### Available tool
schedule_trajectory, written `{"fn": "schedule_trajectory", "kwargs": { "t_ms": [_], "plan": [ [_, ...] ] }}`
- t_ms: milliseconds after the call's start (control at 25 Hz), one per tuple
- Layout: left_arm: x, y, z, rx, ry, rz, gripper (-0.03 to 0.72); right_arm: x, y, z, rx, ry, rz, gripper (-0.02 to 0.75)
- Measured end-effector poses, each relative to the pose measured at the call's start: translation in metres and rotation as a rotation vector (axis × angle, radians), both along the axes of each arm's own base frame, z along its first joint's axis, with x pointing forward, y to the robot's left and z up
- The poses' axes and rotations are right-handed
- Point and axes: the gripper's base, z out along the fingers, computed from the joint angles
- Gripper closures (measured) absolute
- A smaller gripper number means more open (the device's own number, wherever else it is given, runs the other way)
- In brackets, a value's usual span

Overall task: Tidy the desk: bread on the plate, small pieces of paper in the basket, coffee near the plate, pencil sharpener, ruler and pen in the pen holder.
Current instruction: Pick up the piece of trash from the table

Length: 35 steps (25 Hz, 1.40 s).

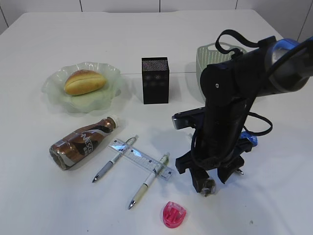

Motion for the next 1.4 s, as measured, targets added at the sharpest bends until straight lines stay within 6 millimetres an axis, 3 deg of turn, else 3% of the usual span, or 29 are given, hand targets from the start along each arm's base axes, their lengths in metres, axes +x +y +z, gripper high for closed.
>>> {"fn": "schedule_trajectory", "kwargs": {
  "t_ms": [840,1040,1080,1200,1240,1400],
  "plan": [
    [0.0001,0.0005,0.0000,0.005,-0.001,0.003,0.259,-0.0038,-0.0018,0.0003,-0.019,0.041,0.003,0.244],
    [0.0001,0.0006,0.0000,0.006,-0.001,0.003,0.260,-0.0033,-0.0015,0.0003,-0.017,0.036,0.002,0.337],
    [0.0001,0.0006,0.0000,0.006,-0.001,0.003,0.260,-0.0023,-0.0011,0.0002,-0.011,0.025,0.003,0.409],
    [0.0001,0.0006,0.0000,0.006,-0.001,0.003,0.260,-0.0014,-0.0007,0.0001,-0.007,0.015,0.003,0.493],
    [0.0001,0.0006,0.0000,0.006,-0.001,0.003,0.260,-0.0010,-0.0005,0.0001,-0.005,0.011,0.002,0.554],
    [0.0001,0.0006,0.0000,0.006,-0.001,0.003,0.260,-0.0007,-0.0008,0.0000,-0.008,0.008,0.006,0.659]
  ]
}}
